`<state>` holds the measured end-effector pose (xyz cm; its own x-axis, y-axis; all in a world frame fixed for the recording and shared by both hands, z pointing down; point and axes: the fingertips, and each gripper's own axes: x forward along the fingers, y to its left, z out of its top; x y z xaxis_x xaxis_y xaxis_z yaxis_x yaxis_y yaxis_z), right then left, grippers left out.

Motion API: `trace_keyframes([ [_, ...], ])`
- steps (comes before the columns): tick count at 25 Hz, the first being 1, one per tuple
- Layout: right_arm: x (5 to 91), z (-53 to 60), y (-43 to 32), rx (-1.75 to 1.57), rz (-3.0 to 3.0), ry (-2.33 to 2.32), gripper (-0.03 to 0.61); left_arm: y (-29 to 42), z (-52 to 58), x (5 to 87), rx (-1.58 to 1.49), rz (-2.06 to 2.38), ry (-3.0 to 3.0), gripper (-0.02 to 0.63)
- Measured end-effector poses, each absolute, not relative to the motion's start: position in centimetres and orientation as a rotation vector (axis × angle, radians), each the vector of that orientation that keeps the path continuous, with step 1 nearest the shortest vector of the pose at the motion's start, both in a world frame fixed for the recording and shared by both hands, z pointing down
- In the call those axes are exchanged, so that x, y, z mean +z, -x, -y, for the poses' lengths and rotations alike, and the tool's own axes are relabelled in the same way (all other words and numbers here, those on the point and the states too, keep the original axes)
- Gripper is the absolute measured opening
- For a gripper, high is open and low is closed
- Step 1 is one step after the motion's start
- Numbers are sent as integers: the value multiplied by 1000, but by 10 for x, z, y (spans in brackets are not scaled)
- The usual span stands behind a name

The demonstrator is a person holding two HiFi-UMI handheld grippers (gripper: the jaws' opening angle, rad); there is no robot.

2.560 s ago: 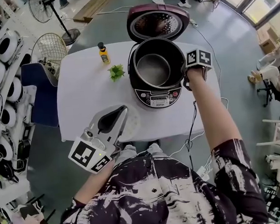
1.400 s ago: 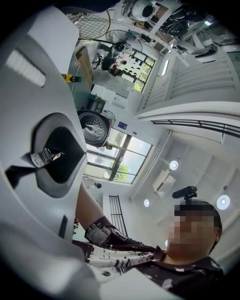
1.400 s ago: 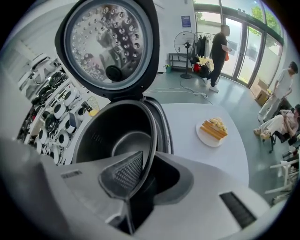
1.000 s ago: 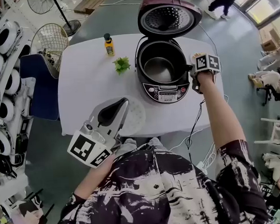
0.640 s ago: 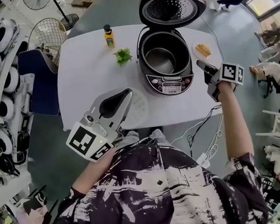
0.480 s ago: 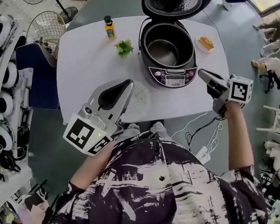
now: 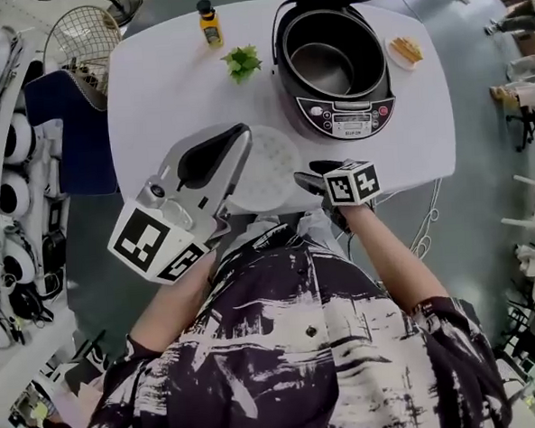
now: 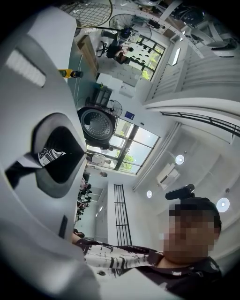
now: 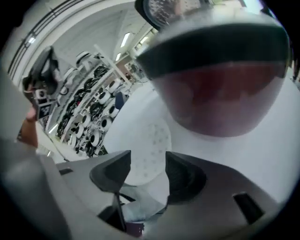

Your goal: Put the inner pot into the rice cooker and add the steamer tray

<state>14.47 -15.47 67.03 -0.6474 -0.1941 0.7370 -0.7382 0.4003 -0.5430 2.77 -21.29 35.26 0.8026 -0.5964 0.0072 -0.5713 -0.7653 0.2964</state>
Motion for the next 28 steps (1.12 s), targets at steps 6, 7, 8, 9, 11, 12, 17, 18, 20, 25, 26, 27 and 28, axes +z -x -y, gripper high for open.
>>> trace_keyframes([
  [6, 735, 170, -148, 1365, 1870, -931, 213, -9, 211, 362, -101, 929, -2687, 5],
  [7, 739, 171, -146, 1374, 1855, -937, 207, -6, 210, 364, -98, 939, -2681, 5],
  [8, 742, 172, -143, 1371, 1844, -942, 206, -2, 210, 365, -97, 949, -2674, 5],
  [9, 744, 173, -141, 1359, 1835, -946, 199, 1, 209, 367, -96, 958, -2669, 5],
  [11, 748, 173, -136, 1334, 1816, -951, 181, 7, 208, 368, -96, 974, -2661, 5],
  [12, 751, 174, -135, 1327, 1805, -954, 169, 9, 207, 368, -96, 980, -2658, 5],
  [17, 759, 175, -138, 1320, 1726, -1008, 73, 18, 204, 367, -102, 1003, -2647, 5],
  [18, 760, 175, -140, 1330, 1707, -1031, 37, 19, 203, 367, -104, 1008, -2645, 5],
  [20, 760, 175, -144, 1359, 1675, -1076, 28, 21, 202, 366, -108, 1018, -2644, 5],
  [25, 746, 172, -138, 1425, 1705, -1069, 2, 19, 201, 363, -125, 1022, -2651, 5],
  [26, 738, 172, -133, 1448, 1733, -1051, 0, 17, 202, 362, -129, 1018, -2654, 5],
  [27, 728, 172, -127, 1459, 1768, -1027, 0, 15, 202, 361, -135, 1013, -2658, 5],
  [28, 716, 170, -122, 1457, 1808, -997, 0, 13, 202, 359, -142, 1007, -2663, 5],
])
